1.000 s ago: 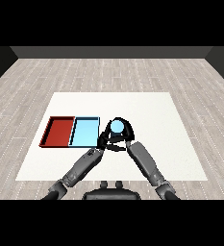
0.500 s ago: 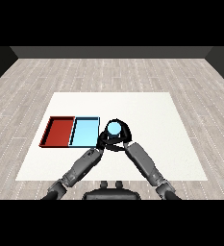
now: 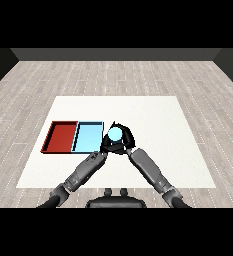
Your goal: Pick the blue can and put it in the blue box
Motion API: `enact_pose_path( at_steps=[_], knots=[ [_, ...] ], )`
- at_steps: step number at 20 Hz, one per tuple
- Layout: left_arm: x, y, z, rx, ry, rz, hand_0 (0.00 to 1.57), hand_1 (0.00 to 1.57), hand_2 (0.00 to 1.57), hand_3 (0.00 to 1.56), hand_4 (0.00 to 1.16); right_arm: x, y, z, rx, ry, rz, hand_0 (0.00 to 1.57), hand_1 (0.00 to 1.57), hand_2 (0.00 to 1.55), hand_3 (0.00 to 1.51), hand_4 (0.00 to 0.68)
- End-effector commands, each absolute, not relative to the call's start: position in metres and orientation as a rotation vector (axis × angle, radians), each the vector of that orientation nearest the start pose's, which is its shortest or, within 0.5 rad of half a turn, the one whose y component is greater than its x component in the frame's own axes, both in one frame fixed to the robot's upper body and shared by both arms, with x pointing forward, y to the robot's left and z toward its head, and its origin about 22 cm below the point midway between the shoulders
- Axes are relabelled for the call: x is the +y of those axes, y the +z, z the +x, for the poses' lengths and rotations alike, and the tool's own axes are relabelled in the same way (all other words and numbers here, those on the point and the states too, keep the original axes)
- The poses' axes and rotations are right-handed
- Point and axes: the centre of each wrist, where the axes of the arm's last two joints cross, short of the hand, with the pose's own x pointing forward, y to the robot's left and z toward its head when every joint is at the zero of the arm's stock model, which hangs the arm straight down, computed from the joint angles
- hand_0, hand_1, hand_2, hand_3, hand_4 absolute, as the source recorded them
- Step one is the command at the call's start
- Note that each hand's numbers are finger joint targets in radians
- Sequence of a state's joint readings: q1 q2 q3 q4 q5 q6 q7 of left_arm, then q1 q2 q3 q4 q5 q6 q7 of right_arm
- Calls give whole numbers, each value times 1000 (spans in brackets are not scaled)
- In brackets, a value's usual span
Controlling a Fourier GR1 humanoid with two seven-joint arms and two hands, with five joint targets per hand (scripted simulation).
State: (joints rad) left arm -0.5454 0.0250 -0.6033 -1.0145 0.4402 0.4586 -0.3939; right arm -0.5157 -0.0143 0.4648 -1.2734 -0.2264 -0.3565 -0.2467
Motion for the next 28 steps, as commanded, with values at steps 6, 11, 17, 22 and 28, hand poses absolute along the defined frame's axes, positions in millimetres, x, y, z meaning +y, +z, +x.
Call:
enact_pose_path(
  at_steps=[6, 11, 17, 22, 28],
  knots=[
    [55, -15, 319, -1690, -83, -82, 1571, 1571, 1571, 1486, 1149, -62, 42, 305, -1896, 189, 353, 1424, 1424, 1459, 1375, 513],
    [46, -13, 305, -1684, -109, -63, 1571, 1571, 1555, 1458, 1134, -56, 34, 295, -1921, 192, 357, 1419, 1419, 1454, 1372, 529],
    [52, -4, 325, -1726, -80, -38, 1571, 1571, 1558, 1472, 1142, -62, 67, 320, -1913, 151, 352, 1425, 1425, 1464, 1376, 522],
    [53, -8, 314, -1731, -101, -17, 1571, 1571, 1559, 1466, 1138, -66, 49, 308, -1896, 221, 248, 0, 0, 0, 0, 0],
    [65, -18, 310, -1734, -89, -18, 1571, 1571, 1568, 1477, 1142, -69, 45, 299, -1887, 261, 262, 0, 0, 0, 0, 0]
  ],
)
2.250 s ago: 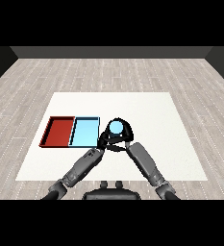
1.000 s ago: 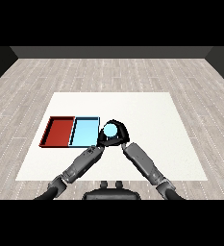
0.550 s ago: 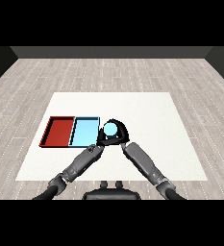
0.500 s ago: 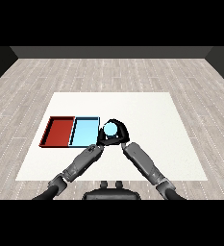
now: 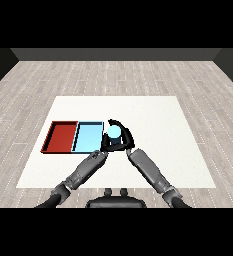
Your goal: Pick the blue can and put it in the blue box
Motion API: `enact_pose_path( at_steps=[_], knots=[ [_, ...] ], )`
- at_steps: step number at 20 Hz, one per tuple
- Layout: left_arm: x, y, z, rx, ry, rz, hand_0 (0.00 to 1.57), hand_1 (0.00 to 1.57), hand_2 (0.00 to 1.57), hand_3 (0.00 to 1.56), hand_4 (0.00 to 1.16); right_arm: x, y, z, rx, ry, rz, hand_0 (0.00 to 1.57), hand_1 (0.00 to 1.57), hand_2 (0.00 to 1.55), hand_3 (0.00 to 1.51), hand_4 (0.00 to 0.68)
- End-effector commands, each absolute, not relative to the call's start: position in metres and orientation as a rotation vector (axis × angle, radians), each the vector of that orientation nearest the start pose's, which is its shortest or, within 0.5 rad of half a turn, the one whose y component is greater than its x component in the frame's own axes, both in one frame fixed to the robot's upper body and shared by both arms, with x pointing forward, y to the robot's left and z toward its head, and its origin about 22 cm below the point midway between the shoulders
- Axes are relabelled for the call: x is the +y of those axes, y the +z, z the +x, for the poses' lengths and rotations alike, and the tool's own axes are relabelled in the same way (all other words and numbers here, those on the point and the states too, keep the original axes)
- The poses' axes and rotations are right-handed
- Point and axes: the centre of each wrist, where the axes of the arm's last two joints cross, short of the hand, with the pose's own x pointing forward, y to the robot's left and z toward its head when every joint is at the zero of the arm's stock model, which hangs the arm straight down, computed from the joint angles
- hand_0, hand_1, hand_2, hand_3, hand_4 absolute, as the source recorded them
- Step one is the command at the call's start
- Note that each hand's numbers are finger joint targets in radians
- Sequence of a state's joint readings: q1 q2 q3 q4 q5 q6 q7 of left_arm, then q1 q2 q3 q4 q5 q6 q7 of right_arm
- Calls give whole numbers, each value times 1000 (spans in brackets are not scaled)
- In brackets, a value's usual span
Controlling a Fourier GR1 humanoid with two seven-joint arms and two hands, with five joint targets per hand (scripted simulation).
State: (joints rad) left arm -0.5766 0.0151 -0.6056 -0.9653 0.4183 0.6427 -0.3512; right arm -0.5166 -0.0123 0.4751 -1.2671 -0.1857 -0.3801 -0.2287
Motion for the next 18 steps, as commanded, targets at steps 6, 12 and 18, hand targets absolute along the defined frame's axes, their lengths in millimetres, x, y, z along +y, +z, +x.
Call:
enact_pose_path(
  at_steps=[6, 12, 18],
  knots=[
    [64, -13, 327, -1738, -91, -3, 1571, 1571, 1571, 1491, 1147, -104, 49, 327, -1915, 171, 199, 0, 0, 0, 0, 0],
    [66, -18, 314, -1690, -43, -13, 1571, 1571, 1571, 1490, 1142, -114, 68, 324, -1913, -47, 314, 0, 0, 0, 0, 0],
    [97, -21, 325, -1765, 14, 113, 1571, 1571, 1571, 1476, 1145, -164, 84, 288, -2034, -128, 332, 0, 0, 0, 0, 0]
  ],
)
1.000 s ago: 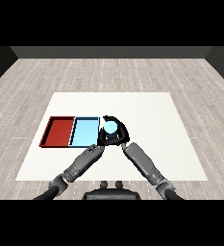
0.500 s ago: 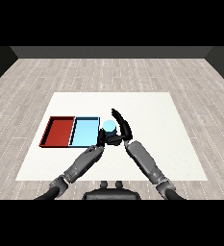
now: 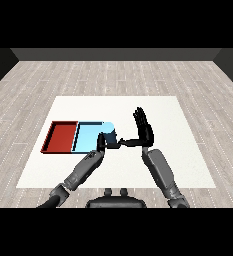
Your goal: Pick the blue can and put it in the blue box
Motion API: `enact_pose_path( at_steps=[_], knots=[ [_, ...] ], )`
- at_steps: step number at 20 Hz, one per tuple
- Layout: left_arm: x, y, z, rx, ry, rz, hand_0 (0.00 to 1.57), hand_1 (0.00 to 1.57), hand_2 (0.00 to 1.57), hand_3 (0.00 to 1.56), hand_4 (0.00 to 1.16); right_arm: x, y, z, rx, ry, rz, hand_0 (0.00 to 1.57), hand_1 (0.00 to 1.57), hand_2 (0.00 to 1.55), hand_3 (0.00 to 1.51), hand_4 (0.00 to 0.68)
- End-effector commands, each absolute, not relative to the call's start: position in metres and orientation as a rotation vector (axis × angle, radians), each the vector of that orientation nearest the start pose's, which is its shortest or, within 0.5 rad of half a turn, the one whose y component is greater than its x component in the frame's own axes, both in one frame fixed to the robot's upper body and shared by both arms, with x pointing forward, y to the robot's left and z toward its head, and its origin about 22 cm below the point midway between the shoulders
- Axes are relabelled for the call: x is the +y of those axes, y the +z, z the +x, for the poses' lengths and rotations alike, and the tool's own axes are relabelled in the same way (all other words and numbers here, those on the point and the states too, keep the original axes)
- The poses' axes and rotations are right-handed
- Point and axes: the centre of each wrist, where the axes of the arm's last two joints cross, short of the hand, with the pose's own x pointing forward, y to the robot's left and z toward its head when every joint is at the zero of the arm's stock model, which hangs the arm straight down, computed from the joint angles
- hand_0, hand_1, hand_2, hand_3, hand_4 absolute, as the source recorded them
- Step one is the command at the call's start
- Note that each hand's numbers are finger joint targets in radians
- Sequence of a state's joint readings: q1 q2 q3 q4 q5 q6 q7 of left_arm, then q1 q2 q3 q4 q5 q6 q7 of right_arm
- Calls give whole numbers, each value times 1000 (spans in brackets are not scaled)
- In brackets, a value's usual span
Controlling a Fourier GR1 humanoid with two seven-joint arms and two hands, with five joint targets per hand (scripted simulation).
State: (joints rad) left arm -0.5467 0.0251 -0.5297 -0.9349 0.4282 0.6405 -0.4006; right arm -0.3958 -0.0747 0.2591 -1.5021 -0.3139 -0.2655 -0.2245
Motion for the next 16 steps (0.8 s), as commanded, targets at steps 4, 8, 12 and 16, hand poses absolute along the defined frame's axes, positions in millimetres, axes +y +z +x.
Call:
enact_pose_path(
  at_steps=[4, 8, 12, 16],
  knots=[
    [134, -9, 341, -1741, 23, 179, 1571, 1571, 1571, 1475, 1153, -203, 92, 290, -2052, -215, 323, 0, 0, 0, 0, 0],
    [156, 0, 352, -1729, 8, 265, 1571, 1571, 1562, 1470, 1145, -226, 79, 278, -2064, -260, 258, 0, 0, 0, 0, 0],
    [175, 3, 382, -1647, 10, 379, 1571, 1571, 1569, 1484, 1130, -239, 77, 278, -2035, -286, 205, 0, 0, 0, 0, 0],
    [208, 19, 408, -1566, -23, 432, 1571, 1571, 1571, 1510, 1101, -247, 71, 275, -2039, -278, 189, 0, 0, 0, 0, 0]
  ],
)
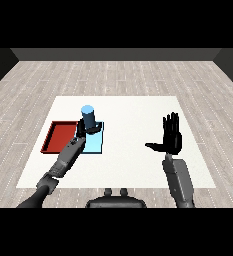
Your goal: Pick the blue can and put it in the blue box
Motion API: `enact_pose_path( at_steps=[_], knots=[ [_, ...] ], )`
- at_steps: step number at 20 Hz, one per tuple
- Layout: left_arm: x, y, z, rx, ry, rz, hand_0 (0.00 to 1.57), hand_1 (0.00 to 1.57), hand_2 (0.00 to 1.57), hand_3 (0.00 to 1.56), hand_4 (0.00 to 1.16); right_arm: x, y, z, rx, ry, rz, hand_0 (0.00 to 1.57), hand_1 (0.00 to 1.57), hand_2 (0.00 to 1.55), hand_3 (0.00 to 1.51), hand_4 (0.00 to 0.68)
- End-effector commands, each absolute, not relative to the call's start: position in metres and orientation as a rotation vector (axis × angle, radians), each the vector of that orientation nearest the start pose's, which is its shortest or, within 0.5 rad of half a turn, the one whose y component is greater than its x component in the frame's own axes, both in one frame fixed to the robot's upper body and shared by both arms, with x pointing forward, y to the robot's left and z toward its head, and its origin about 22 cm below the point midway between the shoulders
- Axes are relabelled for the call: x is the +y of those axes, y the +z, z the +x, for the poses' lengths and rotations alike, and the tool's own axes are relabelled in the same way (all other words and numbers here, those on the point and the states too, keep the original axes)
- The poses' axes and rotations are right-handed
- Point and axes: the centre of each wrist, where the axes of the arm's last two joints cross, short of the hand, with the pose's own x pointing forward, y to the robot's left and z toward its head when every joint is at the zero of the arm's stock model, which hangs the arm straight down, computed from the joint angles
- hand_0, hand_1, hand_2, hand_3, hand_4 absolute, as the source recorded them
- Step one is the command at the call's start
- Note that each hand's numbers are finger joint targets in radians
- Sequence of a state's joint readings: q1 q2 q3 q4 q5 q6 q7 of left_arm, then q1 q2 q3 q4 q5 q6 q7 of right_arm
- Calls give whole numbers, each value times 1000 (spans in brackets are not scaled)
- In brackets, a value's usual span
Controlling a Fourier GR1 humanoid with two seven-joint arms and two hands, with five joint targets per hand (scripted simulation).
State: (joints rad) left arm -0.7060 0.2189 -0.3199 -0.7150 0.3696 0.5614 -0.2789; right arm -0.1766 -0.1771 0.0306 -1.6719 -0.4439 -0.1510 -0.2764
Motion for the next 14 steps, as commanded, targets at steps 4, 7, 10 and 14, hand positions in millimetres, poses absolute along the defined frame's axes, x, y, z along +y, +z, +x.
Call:
enact_pose_path(
  at_steps=[4, 7, 10, 14],
  knots=[
    [236, -17, 399, -1409, -38, 501, 1571, 1571, 1571, 1491, 1096, -252, 73, 285, -2020, -297, 165, 0, 0, 0, 0, 0],
    [226, -36, 392, -1274, -46, 558, 1571, 1571, 1566, 1442, 1019, -254, 76, 301, -1984, -309, 193, 0, 0, 0, 0, 0],
    [234, -51, 384, -1176, -20, 578, 1571, 1571, 1511, 1347, 986, -237, 68, 307, -2004, -293, 174, 0, 0, 0, 0, 0],
    [251, -76, 363, -998, -59, 640, 1234, 1234, 1144, 1110, 927, -249, 59, 307, -1987, -289, 169, 0, 0, 0, 0, 0]
  ],
)
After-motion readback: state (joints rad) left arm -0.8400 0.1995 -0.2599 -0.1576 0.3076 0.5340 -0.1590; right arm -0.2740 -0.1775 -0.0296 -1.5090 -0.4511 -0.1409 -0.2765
